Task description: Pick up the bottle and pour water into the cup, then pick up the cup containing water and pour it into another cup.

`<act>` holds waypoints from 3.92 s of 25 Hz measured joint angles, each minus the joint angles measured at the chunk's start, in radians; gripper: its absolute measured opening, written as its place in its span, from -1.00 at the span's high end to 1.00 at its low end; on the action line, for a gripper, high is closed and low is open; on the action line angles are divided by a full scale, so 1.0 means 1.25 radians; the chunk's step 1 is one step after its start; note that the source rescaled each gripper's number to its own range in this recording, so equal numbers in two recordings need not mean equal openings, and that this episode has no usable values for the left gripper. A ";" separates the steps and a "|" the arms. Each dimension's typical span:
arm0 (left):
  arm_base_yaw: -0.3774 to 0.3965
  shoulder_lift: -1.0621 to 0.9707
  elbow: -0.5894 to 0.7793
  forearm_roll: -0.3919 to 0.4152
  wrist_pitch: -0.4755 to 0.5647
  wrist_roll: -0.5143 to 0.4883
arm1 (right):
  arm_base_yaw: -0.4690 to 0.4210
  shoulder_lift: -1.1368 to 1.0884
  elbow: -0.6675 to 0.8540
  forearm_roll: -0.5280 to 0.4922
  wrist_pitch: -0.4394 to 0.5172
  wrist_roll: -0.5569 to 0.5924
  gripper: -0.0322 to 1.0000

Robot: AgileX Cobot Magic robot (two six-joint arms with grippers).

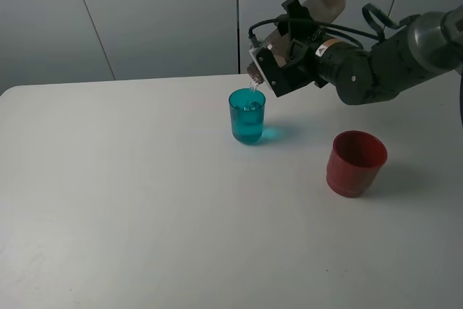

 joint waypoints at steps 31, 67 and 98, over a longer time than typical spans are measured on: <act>0.000 0.000 0.000 0.000 0.000 0.000 | 0.000 -0.010 -0.002 0.004 0.039 0.039 0.88; 0.000 0.000 0.000 0.000 0.000 0.000 | -0.167 -0.020 0.090 -0.012 0.011 1.595 0.88; 0.000 0.000 0.000 0.000 0.000 0.000 | -0.167 -0.043 0.090 -0.014 0.048 1.609 -0.97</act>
